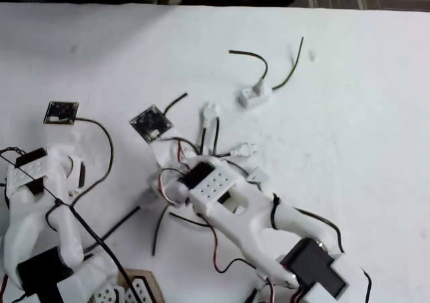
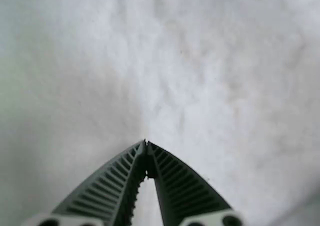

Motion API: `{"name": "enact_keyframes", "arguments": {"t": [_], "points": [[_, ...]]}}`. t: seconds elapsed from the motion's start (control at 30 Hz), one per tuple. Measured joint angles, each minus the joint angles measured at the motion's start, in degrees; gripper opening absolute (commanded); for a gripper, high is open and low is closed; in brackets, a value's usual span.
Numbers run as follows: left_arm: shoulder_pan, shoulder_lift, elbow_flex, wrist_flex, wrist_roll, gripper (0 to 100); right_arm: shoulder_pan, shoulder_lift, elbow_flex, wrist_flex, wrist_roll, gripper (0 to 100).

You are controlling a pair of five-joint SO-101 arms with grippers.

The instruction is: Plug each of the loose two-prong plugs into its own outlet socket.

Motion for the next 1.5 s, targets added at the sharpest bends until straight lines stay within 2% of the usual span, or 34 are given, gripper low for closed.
{"name": "enact_keyframes", "arguments": {"t": [0.4,0.7,1.5], "points": [[0.0,0.0,0.0,0.0,0.0,2,0.0,-1.1,-0.2,4.0,0.0,1.8],[0.0,0.0,0.0,0.0,0.0,2,-1.1,-14.2,17.6,-10.5,3.6,1.7],[0.0,0.0,0.0,0.0,0.0,2,-1.1,-14.9,17.8,-5.9,2.5,1.7]]}}
